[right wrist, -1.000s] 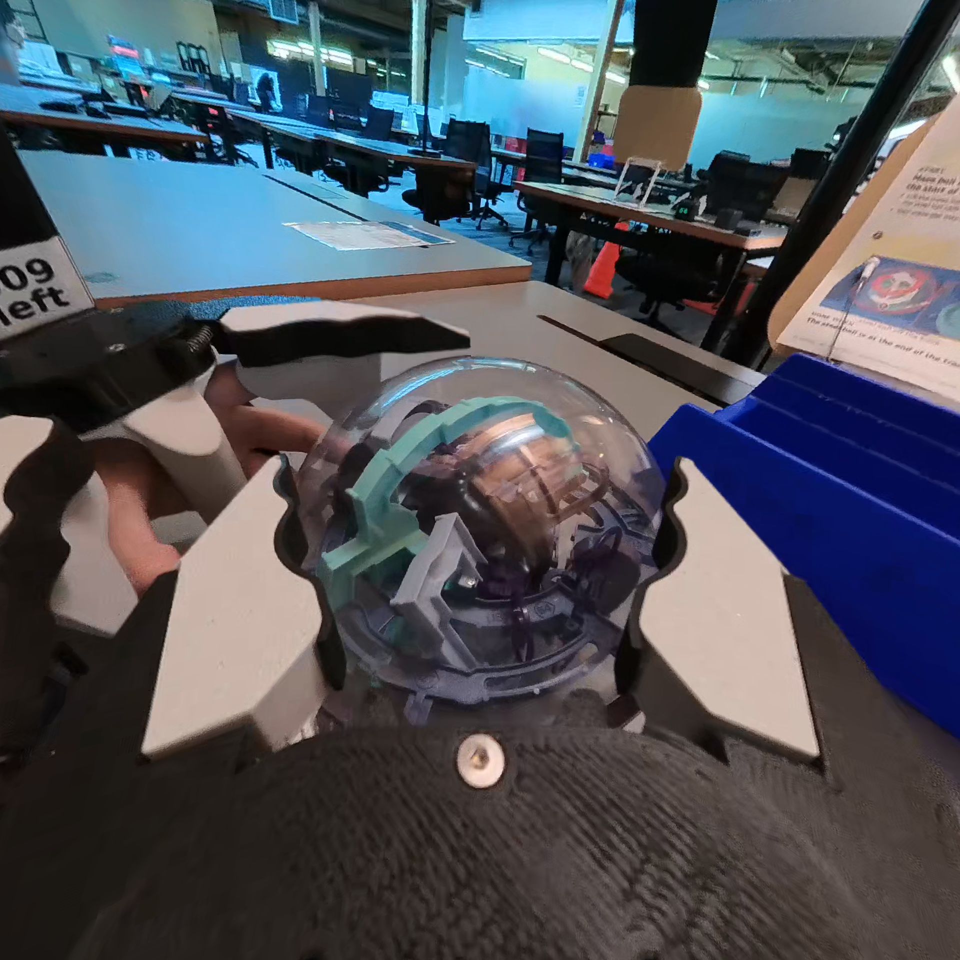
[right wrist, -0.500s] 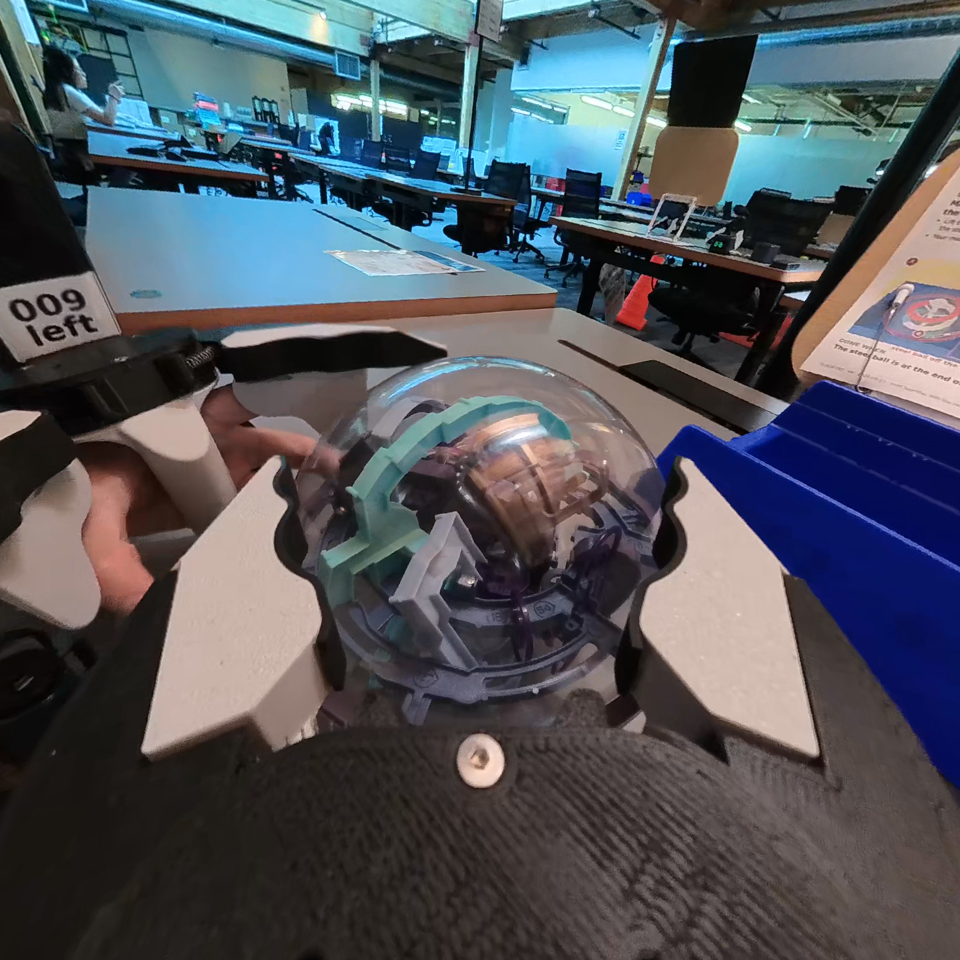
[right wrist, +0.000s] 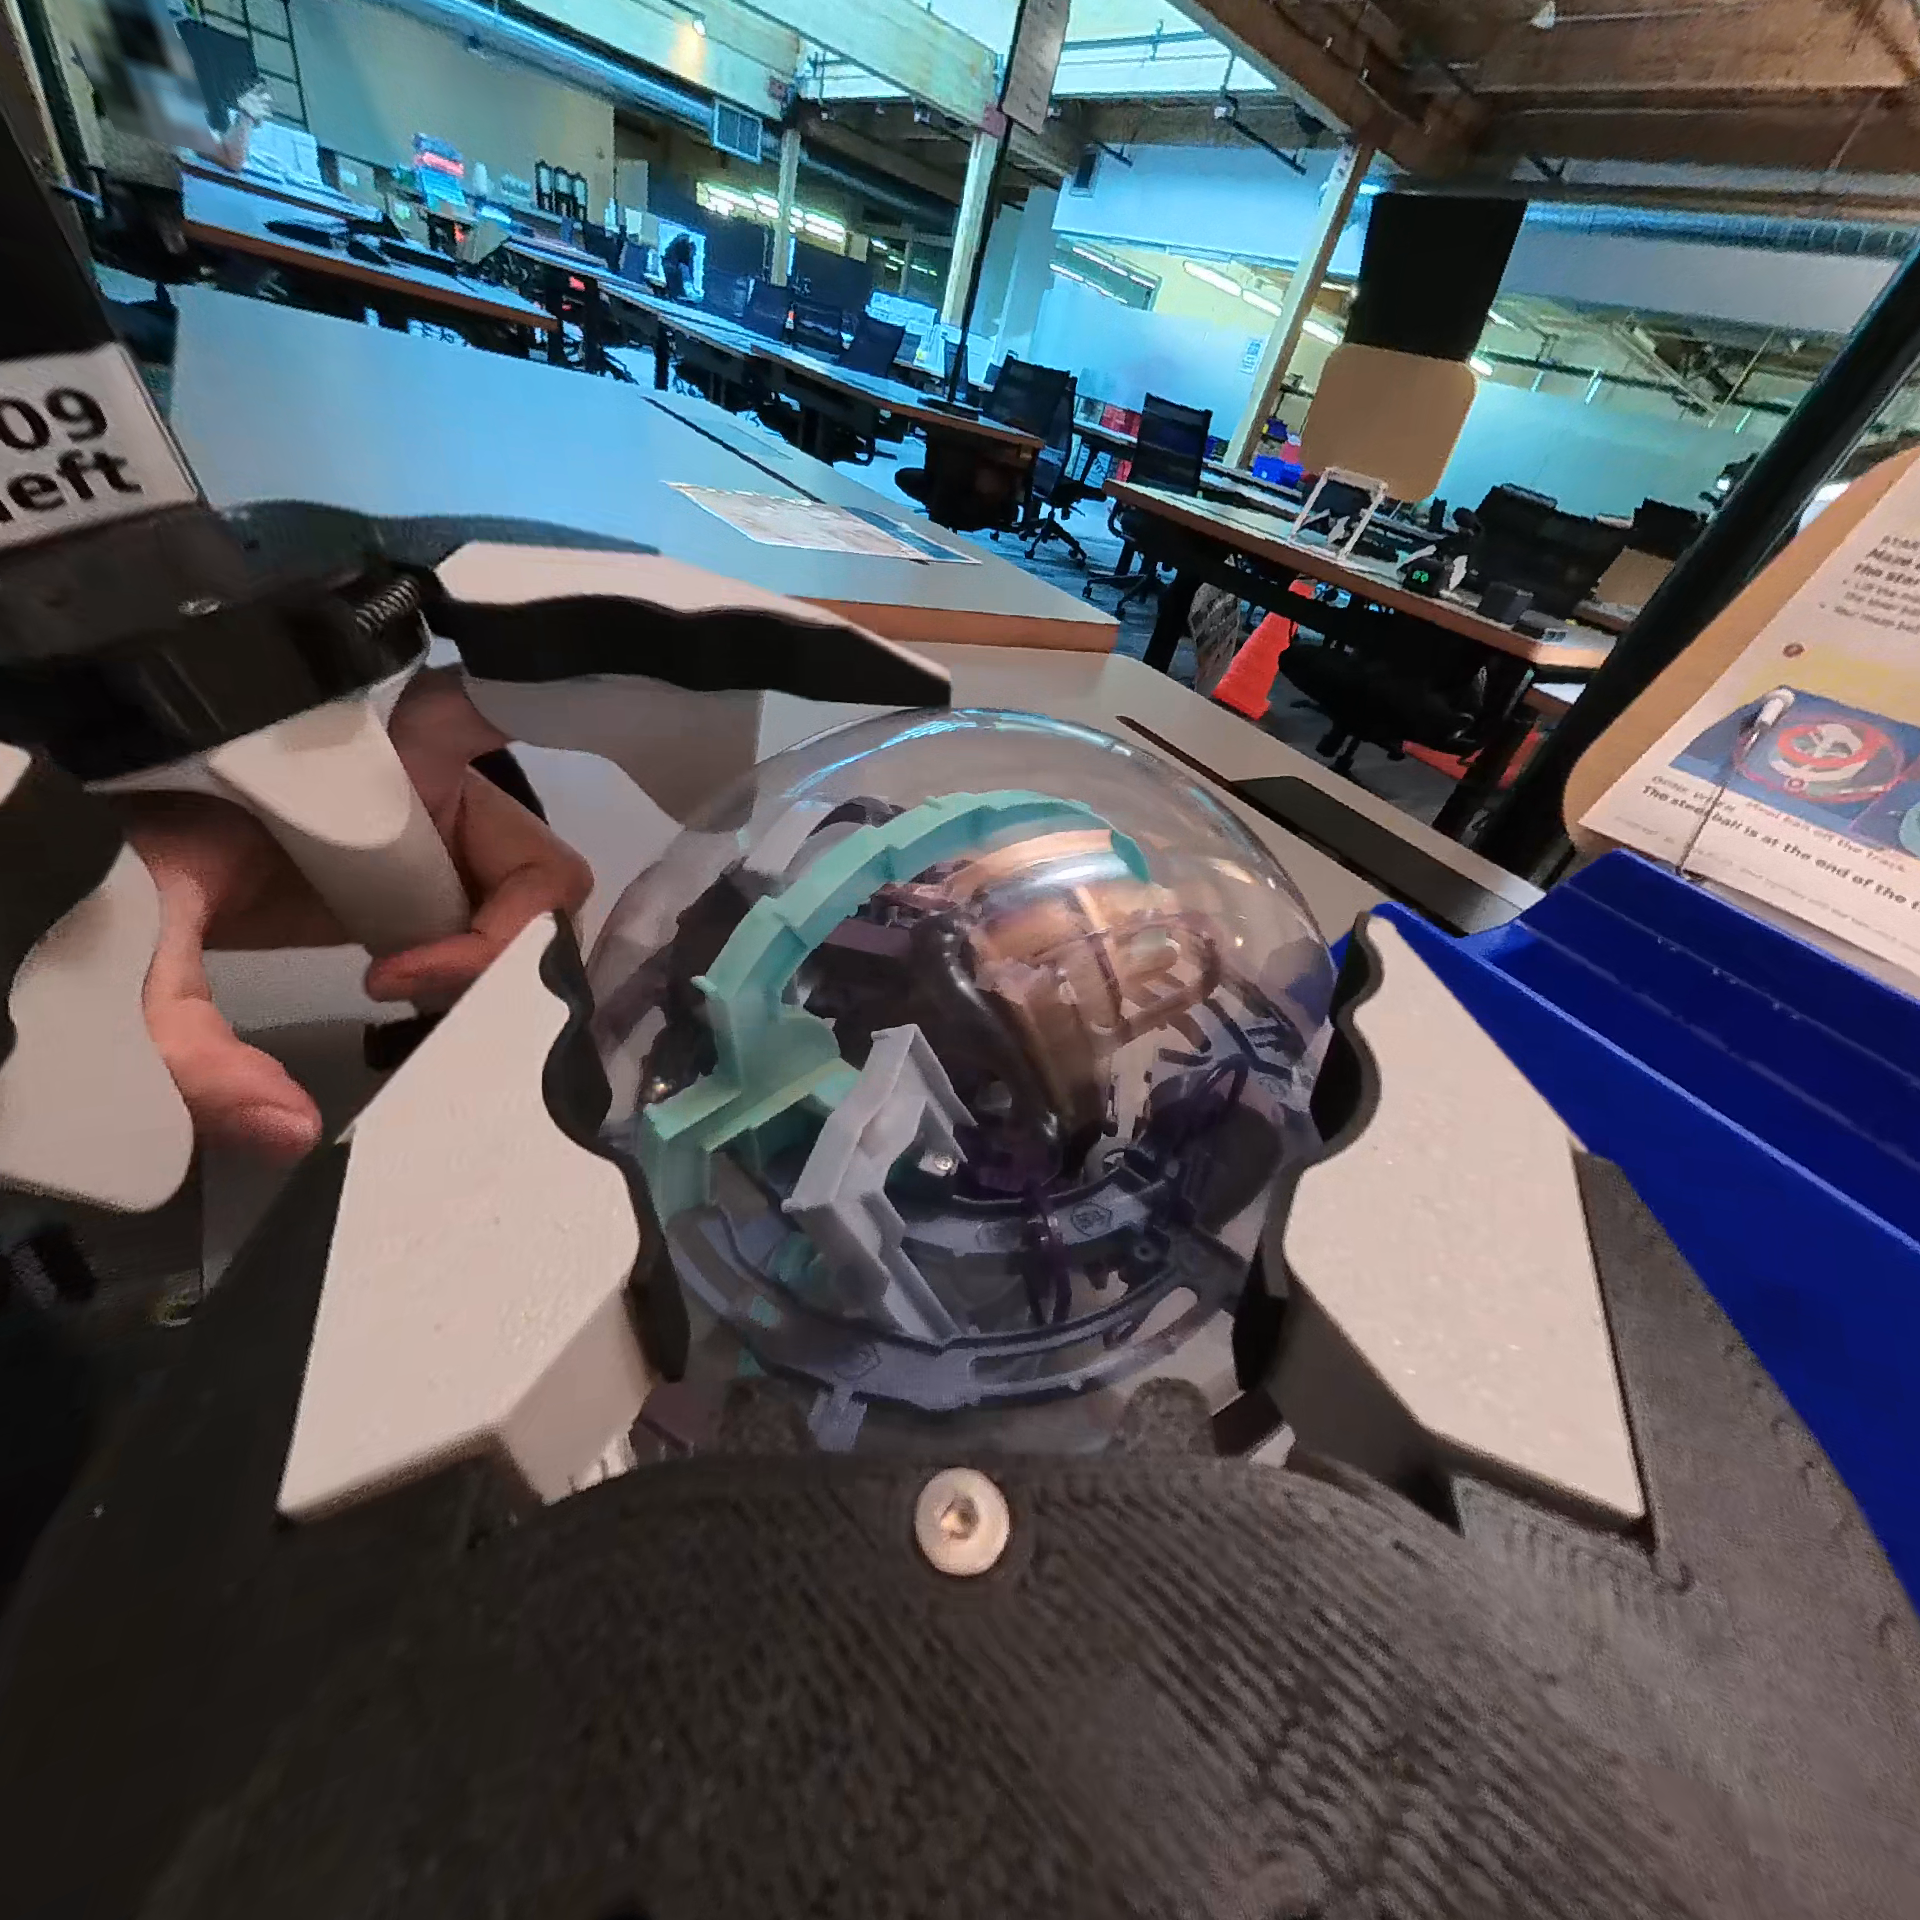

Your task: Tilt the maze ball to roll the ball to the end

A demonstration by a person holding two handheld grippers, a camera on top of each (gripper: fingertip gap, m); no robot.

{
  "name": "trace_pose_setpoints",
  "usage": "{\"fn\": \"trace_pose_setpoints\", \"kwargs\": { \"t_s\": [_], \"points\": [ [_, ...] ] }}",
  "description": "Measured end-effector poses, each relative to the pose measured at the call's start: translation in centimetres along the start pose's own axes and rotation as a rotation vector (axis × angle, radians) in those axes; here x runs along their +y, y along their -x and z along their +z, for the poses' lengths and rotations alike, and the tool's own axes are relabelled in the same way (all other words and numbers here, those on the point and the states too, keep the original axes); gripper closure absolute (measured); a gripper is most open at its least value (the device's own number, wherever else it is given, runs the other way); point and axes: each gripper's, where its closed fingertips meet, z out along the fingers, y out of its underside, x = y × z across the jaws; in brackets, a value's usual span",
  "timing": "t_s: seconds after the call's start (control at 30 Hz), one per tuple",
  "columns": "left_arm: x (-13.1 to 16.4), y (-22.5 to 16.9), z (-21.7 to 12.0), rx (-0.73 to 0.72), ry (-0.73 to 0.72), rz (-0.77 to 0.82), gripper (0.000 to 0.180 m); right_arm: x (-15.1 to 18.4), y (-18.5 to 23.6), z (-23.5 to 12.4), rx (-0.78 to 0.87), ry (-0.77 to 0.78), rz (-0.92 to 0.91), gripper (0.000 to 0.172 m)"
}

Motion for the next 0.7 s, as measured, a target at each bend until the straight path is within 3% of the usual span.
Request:
{"fn": "trace_pose_setpoints", "kwargs": {
  "t_s": [0.23,0.43,0.7],
  "points": [
    [0.3,-0.7,-0.3,0.023,0.073,0.073,0.025,-0.1,1.7,-0.8,-0.048,-0.014,-0.038,0.027],
    [0.0,-0.3,-0.7,0.023,0.040,0.025,0.025,0.3,2.6,-1.1,-0.084,0.001,-0.112,0.018],
    [0.0,1.5,-0.7,-0.046,-0.019,-0.096,0.025,0.7,2.1,-0.8,-0.052,-0.004,-0.140,0.020]
  ]
}}
